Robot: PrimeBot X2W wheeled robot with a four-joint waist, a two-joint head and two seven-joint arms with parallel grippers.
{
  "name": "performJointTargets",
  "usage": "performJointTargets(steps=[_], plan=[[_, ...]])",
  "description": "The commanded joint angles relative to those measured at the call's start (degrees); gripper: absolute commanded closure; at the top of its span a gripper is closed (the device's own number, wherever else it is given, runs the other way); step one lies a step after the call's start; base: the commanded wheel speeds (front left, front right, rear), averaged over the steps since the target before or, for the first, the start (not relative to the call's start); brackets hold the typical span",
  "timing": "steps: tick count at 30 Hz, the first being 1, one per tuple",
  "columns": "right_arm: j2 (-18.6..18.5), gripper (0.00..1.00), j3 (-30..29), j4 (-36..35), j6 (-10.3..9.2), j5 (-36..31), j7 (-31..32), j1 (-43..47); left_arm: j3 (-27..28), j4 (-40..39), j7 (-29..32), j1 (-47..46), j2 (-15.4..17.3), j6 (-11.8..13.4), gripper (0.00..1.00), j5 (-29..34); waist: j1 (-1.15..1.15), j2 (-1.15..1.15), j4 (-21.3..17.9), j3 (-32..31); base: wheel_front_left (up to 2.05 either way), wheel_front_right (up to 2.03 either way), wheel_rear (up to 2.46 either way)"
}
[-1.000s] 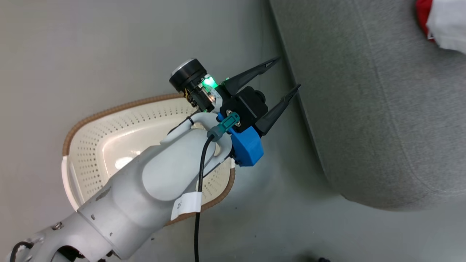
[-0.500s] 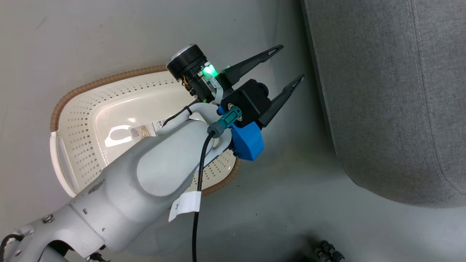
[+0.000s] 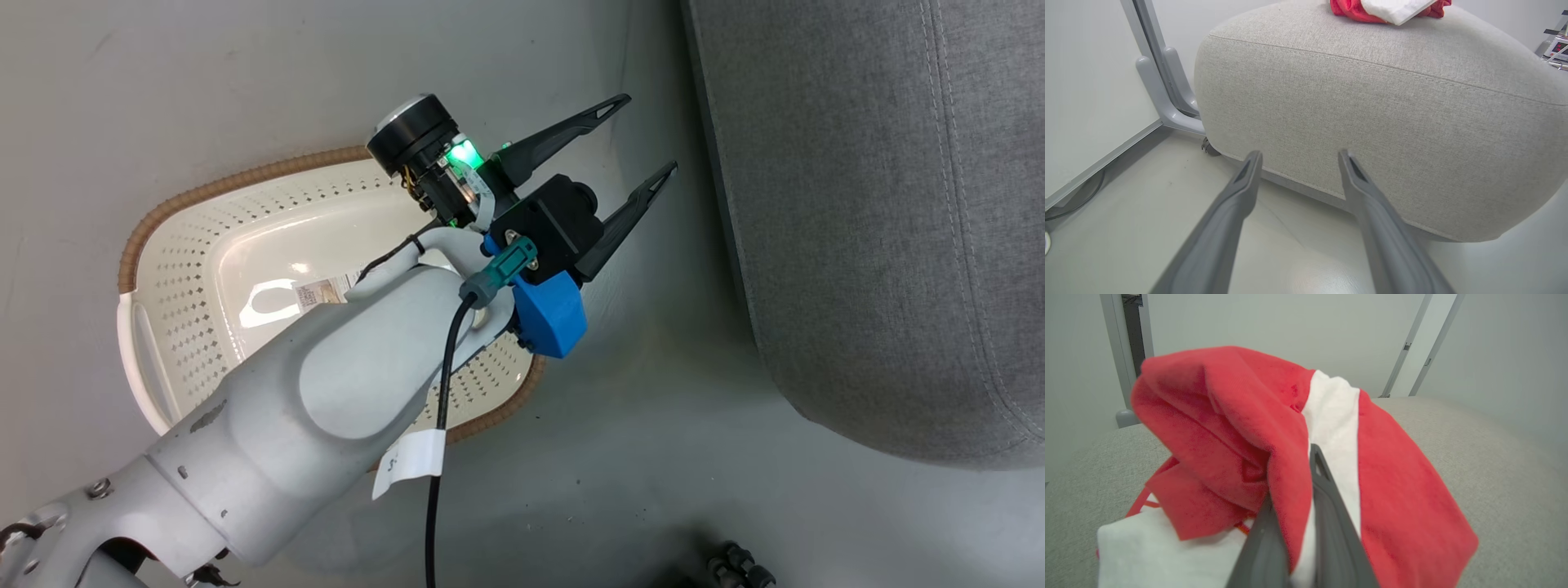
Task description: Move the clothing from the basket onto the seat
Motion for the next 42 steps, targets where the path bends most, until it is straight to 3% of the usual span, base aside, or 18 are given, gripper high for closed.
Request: performJointTargets(steps=[1, 2, 13, 22, 31, 42], plan=[[0.6, 0.46, -0.1, -0.6, 0.01, -0.6, -0.1, 1.2, 0.1, 0.1, -0.4, -0.1, -0.2, 0.2, 0.0, -0.4, -0.01, 0.0, 0.1, -0.7, 0.0, 0.0, 0.0], [0.9, 0.0, 0.1, -1.1, 0.01, -0.8, -0.1, 1.8, 0.1, 0.1, -0.6, 0.1, -0.3, 0.3, 0.0, -0.3, -0.01, 0.0, 0.1, -1.1, 0.0, 0.0, 0.0], [4.6, 0.0, 0.3, -10.0, 0.01, -1.5, 0.0, 15.1, 0.7, 2.1, -2.9, 3.0, -1.7, 1.0, 0.0, -1.8, -0.01, 0.0, 0.6, -8.5, 0.0, 0.0, 0.0], [7.1, 0.0, 5.9, -15.9, 0.01, -3.1, -0.1, 24.1, 5.5, 0.8, -3.8, 8.7, -1.7, 2.8, 0.0, -2.9, -0.01, 0.0, 2.0, -17.5, 0.0, 0.0, 0.0], [8.6, 0.0, 12.8, -19.7, 0.01, -2.9, 0.0, 28.4, 16.9, -6.6, -3.8, 19.7, -0.5, 4.2, 0.0, 0.0, -0.01, 0.0, 5.7, -25.6, 0.0, 0.0, 0.0], [10.2, 0.0, 19.3, -22.0, 0.01, -3.4, -0.1, 31.5, 33.7, -11.0, -3.8, 31.1, -2.3, 3.9, 0.0, 4.5, -0.01, 0.0, 11.2, -32.3, 0.0, 0.0, 0.0]])
